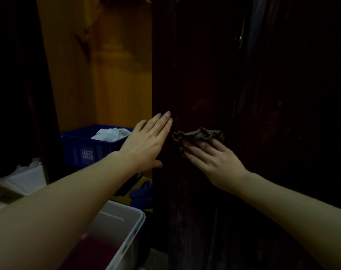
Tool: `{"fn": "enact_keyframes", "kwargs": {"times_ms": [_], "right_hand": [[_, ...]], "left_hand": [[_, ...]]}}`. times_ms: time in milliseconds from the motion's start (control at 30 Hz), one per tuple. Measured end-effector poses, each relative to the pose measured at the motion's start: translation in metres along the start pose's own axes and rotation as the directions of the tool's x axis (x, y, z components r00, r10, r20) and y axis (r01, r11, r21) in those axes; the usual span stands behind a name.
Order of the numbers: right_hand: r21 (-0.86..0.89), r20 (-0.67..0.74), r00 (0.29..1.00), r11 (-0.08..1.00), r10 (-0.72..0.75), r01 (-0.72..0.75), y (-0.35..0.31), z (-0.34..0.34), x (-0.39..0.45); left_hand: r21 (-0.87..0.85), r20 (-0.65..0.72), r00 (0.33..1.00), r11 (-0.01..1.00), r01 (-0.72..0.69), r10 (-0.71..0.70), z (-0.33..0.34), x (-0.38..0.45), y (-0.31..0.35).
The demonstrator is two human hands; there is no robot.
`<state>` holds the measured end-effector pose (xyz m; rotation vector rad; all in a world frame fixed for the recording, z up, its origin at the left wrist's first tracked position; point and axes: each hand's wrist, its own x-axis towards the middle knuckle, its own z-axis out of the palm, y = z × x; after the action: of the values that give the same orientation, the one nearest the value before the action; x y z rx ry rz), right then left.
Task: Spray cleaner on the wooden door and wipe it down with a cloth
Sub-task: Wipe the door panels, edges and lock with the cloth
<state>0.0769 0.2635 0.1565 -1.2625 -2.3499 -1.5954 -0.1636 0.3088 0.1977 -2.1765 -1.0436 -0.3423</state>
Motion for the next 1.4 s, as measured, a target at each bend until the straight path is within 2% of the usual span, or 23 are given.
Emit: {"fn": "enact_keyframes", "kwargs": {"times_ms": [100, 200, 300, 400, 500, 567, 600, 667, 733, 800, 867, 933, 1000, 1067, 1133, 1167, 1200, 1300, 1367, 1400], "right_hand": [[-0.074, -0.013, 0.999, 0.996, -0.05, 0.049, 0.017, -0.015, 0.033], [-0.066, -0.05, 0.995, 0.994, 0.085, -0.088, 0.015, -0.024, 0.061], [-0.008, -0.041, 0.986, 0.987, 0.16, -0.161, -0.016, -0.004, 0.046], [-0.001, 0.049, 0.999, 1.0, 0.02, -0.02, -0.055, 0.021, -0.003], [0.031, 0.213, 0.968, 0.991, -0.132, 0.128, -0.082, 0.036, -0.045], [0.024, 0.221, 0.962, 0.987, -0.159, 0.157, -0.077, 0.034, -0.05], [0.012, 0.167, 0.979, 0.993, -0.116, 0.116, -0.067, 0.03, -0.046], [0.008, 0.036, 0.997, 0.997, 0.075, -0.075, -0.044, 0.017, -0.029], [-0.005, -0.049, 0.968, 0.969, 0.245, -0.245, -0.028, 0.006, -0.014], [-0.008, -0.08, 0.946, 0.949, 0.313, -0.315, -0.031, 0.008, -0.009], [0.005, -0.06, 0.945, 0.947, 0.322, -0.322, -0.048, 0.02, -0.015], [0.021, 0.01, 0.968, 0.968, 0.251, -0.252, -0.073, 0.038, -0.03], [0.035, 0.12, 0.989, 0.995, 0.092, -0.096, -0.1, 0.057, -0.052], [0.051, 0.241, 0.967, 0.996, -0.078, 0.068, -0.124, 0.067, -0.071], [0.089, 0.281, 0.944, 0.984, -0.175, 0.156, -0.136, 0.068, -0.079], [0.1, 0.256, 0.949, 0.982, -0.183, 0.162, -0.136, 0.066, -0.076], [0.102, 0.211, 0.965, 0.985, -0.156, 0.137, -0.133, 0.064, -0.069], [0.101, 0.103, 0.994, 0.993, 0.049, -0.059, -0.122, 0.054, -0.041], [0.106, 0.096, 0.988, 0.986, 0.119, -0.129, -0.127, 0.057, -0.033], [0.115, 0.112, 0.988, 0.986, 0.108, -0.121, -0.135, 0.061, -0.035]], "left_hand": [[-0.021, -0.006, 1.0, 1.0, 0.024, -0.024, 0.005, -0.002, 0.002], [-0.13, -0.041, 0.991, 0.984, 0.119, -0.125, 0.007, -0.005, 0.0], [-0.112, -0.051, 0.995, 0.99, 0.084, -0.09, 0.018, -0.014, 0.004], [-0.112, -0.019, 0.999, 0.993, 0.047, -0.049, 0.035, -0.027, 0.016], [-0.082, -0.035, 0.999, 0.996, -0.015, 0.012, 0.051, -0.037, 0.028], [-0.075, -0.033, 0.999, 0.997, -0.033, 0.031, 0.058, -0.04, 0.032], [-0.08, -0.037, 0.999, 0.996, -0.035, 0.032, 0.061, -0.041, 0.034], [-0.086, -0.054, 0.998, 0.996, -0.032, 0.027, 0.064, -0.041, 0.038], [-0.08, -0.065, 0.998, 0.996, -0.032, 0.026, 0.07, -0.041, 0.04], [-0.07, -0.077, 0.997, 0.997, -0.025, 0.02, 0.076, -0.042, 0.041], [-0.058, -0.103, 0.994, 0.998, -0.027, 0.021, 0.083, -0.044, 0.043], [-0.033, -0.12, 0.992, 0.998, -0.054, 0.049, 0.089, -0.046, 0.045], [-0.017, -0.13, 0.989, 0.997, -0.077, 0.074, 0.095, -0.048, 0.046], [-0.002, -0.124, 0.989, 0.997, -0.083, 0.082, 0.097, -0.049, 0.048], [0.016, -0.112, 0.99, 0.996, -0.083, 0.084, 0.097, -0.048, 0.05], [0.026, -0.104, 0.991, 0.996, -0.084, 0.086, 0.097, -0.049, 0.051], [0.036, -0.101, 0.991, 0.996, -0.086, 0.089, 0.098, -0.048, 0.052], [0.068, -0.133, 0.987, 0.995, -0.078, 0.087, 0.1, -0.049, 0.054], [0.087, -0.159, 0.983, 0.993, -0.084, 0.097, 0.103, -0.049, 0.055], [0.101, -0.16, 0.981, 0.99, -0.094, 0.109, 0.104, -0.049, 0.055]]}}
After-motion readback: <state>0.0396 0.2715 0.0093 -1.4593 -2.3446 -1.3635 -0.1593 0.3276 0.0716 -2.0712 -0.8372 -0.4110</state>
